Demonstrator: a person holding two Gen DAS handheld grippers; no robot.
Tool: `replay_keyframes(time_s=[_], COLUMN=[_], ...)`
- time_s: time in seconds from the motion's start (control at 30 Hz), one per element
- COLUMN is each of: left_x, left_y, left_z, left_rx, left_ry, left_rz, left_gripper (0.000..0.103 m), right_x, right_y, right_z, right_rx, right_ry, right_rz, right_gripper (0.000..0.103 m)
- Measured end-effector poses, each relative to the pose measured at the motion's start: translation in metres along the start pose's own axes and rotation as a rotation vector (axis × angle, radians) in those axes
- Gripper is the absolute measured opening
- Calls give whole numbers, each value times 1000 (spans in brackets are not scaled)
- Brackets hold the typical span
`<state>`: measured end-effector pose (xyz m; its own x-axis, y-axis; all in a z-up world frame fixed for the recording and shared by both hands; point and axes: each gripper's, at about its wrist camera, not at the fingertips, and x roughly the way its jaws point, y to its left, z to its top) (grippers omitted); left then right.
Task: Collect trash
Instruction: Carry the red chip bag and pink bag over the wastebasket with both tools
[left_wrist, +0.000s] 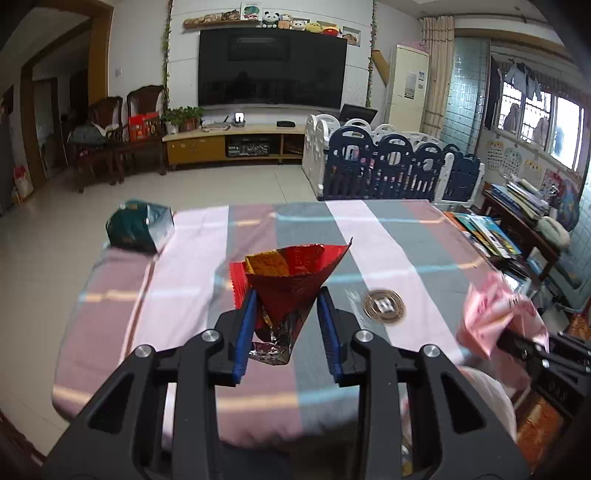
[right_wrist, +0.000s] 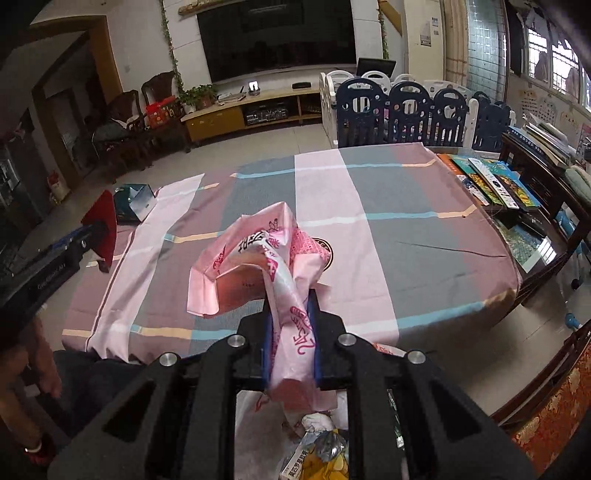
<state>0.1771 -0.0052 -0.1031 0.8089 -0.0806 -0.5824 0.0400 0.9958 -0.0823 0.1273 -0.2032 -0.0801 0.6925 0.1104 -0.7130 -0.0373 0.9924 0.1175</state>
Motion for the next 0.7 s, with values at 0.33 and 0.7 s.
replay_keyframes(time_s=[0.33,0.7], left_x=[-88,-113], left_y=[-32,-55], left_z=[-41,-44], left_rx=[99,143], left_ry=[-47,-70], left_rz=[-33,-68], left_gripper=[34,34], right_x=[-75,-108], right_y=[-12,-23], right_z=[-36,-46], right_rx=[23,23], right_ry=[-26,-59], right_rz=[-50,-116], right_gripper=[17,17])
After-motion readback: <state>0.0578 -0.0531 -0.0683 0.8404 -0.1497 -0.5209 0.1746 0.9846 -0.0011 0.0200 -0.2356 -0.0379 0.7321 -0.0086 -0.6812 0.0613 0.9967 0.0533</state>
